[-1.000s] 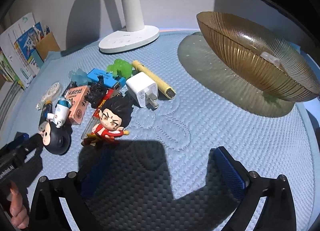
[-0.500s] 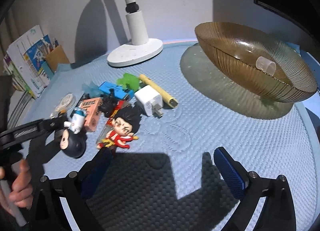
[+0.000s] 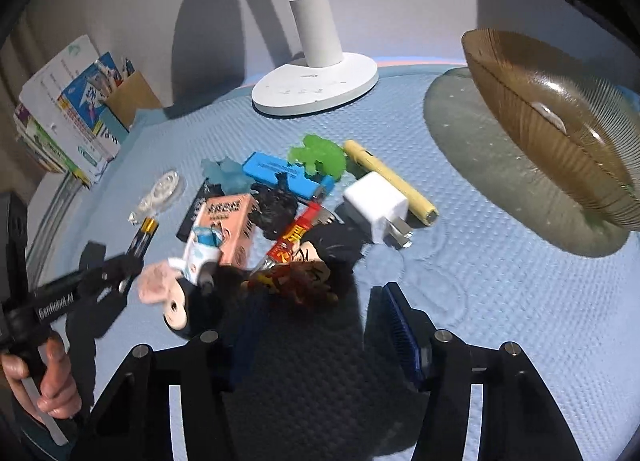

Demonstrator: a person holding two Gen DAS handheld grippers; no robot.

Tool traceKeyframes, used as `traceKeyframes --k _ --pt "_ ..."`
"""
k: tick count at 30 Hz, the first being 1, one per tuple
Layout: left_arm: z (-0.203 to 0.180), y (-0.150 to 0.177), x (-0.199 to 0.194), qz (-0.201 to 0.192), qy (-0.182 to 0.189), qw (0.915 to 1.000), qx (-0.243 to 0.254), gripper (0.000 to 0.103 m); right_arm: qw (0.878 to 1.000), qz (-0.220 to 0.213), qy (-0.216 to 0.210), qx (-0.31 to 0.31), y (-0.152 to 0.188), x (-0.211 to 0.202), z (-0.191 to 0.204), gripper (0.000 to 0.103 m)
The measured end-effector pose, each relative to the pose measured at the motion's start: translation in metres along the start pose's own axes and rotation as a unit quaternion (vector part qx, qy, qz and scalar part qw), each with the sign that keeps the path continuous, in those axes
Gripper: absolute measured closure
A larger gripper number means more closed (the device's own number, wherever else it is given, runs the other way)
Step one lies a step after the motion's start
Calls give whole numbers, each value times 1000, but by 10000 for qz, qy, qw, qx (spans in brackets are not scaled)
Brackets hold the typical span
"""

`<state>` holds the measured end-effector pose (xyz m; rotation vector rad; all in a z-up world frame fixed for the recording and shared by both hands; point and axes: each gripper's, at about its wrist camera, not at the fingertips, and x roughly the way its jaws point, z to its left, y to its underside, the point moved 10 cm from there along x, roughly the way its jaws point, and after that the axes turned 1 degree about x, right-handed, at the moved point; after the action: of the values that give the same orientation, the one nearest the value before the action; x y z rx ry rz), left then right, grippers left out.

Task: Organize rigid objects
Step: 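Grasp the blue-black FASHION lighter with left tool while right tool grasps the red-clothed figurine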

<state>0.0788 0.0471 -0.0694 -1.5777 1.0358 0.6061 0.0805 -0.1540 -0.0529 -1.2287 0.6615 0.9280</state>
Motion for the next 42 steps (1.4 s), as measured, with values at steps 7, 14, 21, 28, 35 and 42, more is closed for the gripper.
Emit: traceKeyframes --k 7,14,21,28,35,42 --pt "-14 -3 5 10 -144 9994 302 68 9995 -65 -230 195 -5 4 9 57" --pt "-18 -5 7 -255 -657 9958 585 83 9988 -180 -459 79 -3 -5 6 81" --pt "-13 -4 3 -416 -371 9977 373 83 9988 -82 -387 -282 6 -25 -10 93" --pt "-10 -4 1 -522 -119 9983 232 83 9952 80 -156 -958 1 -17 1 50" --pt "-11 -4 1 -569 -191 9977 309 83 9940 285 -519 -921 -13 18 16 51" --pt "-10 -4 1 -593 -259 9972 368 83 9981 30 -185 -586 2 -18 4 58"
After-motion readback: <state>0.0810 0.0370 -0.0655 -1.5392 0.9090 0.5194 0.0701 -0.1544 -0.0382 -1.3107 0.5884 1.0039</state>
